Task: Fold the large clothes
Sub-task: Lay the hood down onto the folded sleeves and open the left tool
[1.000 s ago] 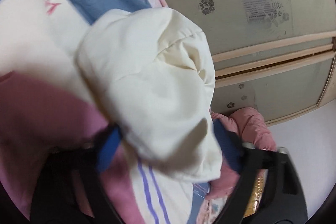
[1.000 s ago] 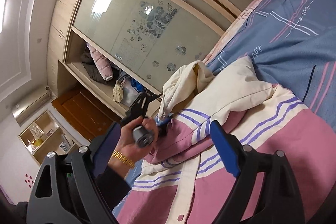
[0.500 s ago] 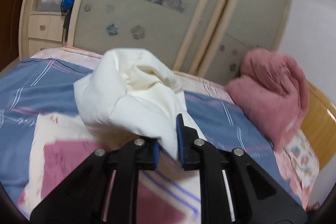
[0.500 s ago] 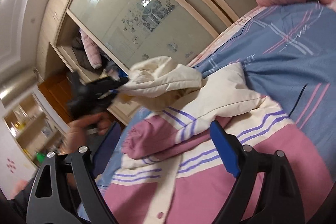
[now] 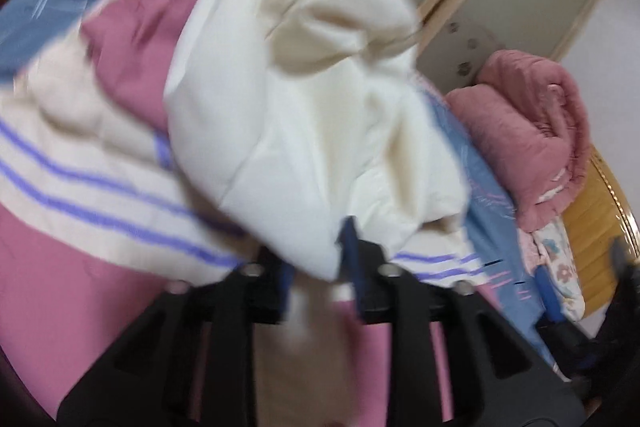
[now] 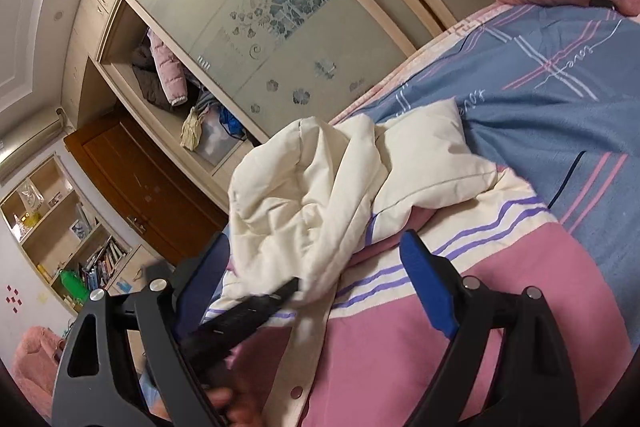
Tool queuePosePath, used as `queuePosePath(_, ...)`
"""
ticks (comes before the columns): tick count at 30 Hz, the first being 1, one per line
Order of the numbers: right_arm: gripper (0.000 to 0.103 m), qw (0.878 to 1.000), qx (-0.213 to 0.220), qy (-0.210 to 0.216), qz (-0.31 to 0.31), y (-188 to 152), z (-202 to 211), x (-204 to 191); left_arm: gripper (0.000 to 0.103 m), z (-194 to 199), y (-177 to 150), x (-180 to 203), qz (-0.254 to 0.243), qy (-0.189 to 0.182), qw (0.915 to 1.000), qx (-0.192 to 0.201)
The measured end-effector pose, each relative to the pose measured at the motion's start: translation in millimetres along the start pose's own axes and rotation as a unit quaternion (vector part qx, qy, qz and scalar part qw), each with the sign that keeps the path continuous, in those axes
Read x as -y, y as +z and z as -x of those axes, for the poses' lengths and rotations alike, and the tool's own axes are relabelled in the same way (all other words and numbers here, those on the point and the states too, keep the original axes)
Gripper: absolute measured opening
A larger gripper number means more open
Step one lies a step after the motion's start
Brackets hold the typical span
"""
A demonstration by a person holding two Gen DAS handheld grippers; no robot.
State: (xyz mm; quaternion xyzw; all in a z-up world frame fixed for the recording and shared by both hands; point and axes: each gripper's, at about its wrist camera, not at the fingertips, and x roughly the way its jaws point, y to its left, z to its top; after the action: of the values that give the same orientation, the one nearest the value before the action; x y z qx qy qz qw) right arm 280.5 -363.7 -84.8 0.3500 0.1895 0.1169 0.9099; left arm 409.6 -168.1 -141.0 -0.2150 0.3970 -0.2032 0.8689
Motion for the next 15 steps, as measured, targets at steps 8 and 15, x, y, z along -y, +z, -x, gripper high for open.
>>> queuePosePath(8,0.087,0.996,-0.021,0.050,-0.068,-3,-14,19,0.101,45,8,-16,0.018,-0.078,0.9965,0.023)
queuePosePath(15,0.080,0.986,-0.047,0.064,-0.146,-11,-48,40,0.101,78,8,-44,0.030,-0.031,0.9952,0.087)
